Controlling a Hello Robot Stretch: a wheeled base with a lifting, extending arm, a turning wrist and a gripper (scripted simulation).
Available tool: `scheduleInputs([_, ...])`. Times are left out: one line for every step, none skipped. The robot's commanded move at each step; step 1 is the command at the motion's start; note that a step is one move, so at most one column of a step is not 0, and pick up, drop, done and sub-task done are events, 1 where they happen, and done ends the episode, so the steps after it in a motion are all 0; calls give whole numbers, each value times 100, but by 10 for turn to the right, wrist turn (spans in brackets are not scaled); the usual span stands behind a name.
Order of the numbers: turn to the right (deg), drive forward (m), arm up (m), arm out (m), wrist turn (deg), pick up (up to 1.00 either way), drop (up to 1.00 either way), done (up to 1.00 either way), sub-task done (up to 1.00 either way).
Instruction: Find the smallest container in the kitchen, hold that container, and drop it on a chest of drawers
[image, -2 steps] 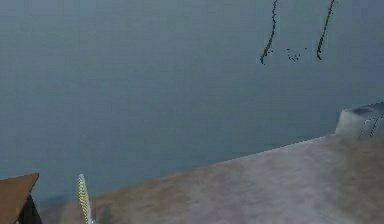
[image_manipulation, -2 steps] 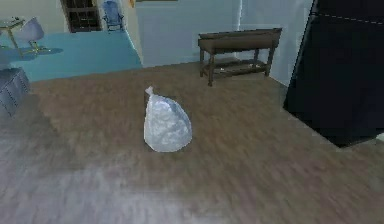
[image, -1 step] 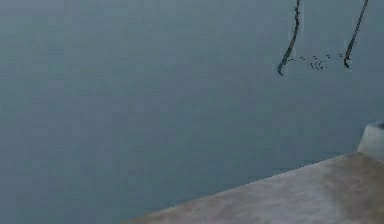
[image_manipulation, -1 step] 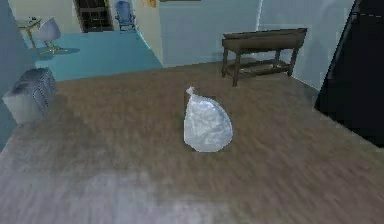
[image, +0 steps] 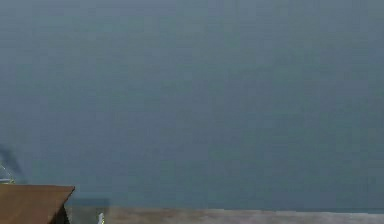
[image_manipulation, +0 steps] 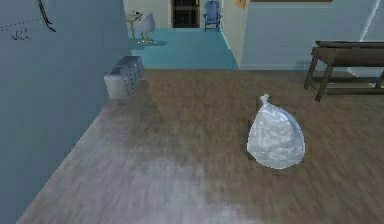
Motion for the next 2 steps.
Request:
scheduleInputs([0,60,0,0,0,0,0,0,0])
scheduleInputs([-300,0,0,0,0,0,0,0,0])
